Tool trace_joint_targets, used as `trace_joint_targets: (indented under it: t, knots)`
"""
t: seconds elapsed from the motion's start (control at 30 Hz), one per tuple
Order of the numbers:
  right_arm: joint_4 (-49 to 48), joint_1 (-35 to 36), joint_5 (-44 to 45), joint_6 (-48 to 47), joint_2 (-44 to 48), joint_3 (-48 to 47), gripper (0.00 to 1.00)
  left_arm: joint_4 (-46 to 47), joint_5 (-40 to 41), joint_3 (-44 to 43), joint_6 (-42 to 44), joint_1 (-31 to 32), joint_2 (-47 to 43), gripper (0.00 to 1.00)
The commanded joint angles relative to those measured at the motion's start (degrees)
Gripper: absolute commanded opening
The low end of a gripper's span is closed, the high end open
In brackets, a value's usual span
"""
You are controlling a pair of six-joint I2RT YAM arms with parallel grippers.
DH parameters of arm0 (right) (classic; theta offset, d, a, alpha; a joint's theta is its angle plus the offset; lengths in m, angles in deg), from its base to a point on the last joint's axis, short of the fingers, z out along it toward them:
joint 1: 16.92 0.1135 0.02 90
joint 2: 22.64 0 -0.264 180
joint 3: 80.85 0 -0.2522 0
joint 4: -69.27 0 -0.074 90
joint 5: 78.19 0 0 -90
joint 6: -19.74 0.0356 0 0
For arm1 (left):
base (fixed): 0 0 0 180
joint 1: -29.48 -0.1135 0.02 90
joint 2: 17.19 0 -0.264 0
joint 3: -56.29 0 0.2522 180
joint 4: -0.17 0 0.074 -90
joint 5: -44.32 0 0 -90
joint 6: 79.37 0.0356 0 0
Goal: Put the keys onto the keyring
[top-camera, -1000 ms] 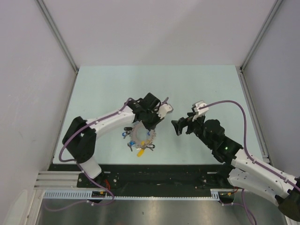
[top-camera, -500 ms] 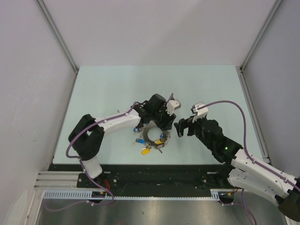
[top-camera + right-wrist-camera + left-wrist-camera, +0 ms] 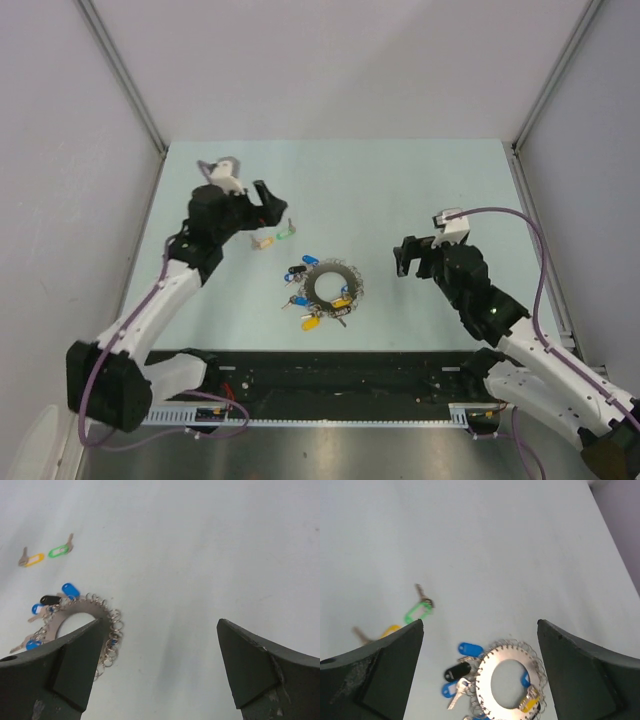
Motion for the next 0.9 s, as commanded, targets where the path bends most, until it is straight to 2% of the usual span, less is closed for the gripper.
trace_joint_targets:
  t: [0.0,0.1,0.13,0.23,0.27,0.37,0.5,0.67,0.87]
  knots:
    - [4.6,-5.7,0.7,2.9,0.1,-5.8,1.0,-5.7,5.3,2.6,-6.7,-8.8,-11.3,1.0]
    - [8.0,-10.8,0.0,3.9,-0.2,-8.6,1.0,-11.4,13.9,3.4,-2.5,-11.2,-20.0,1.0]
    - [9.9,-12.6,-0.6,4.9,-0.3,-9.3,1.0,-14.1,19.8,3.6,0.5,-11.1,-24.6,1.0]
    - [14.5,-19.6,-4.1,6.8,-1.6,-12.6,1.0,-16.1,26.4,5.3,6.3,-11.1,-31.9,1.0]
    - [15.5,-21.2,-6.2,7.0,-1.7,-13.9,1.0,-16.3,30.0,5.8,7.1,-11.1,-36.9,1.0]
    - [17.9,-27.2,-9.0,6.5,-1.0,-15.1,1.0,-16.8,33.6,8.0,10.6,-11.1,-45.9,1.0]
    - [19.1,-29.0,-7.9,5.7,2.7,-15.6,1.0,-17.1,39.7,13.0,10.3,-10.8,-55.7,1.0]
    - [21.3,-29.0,-4.8,4.1,8.6,-16.1,1.0,-19.9,41.0,15.9,9.8,-10.3,-61.9,1.0]
    - [22.5,-28.9,-2.8,3.5,12.2,-13.2,1.0,-19.7,42.6,17.5,8.8,-9.5,-62.4,1.0]
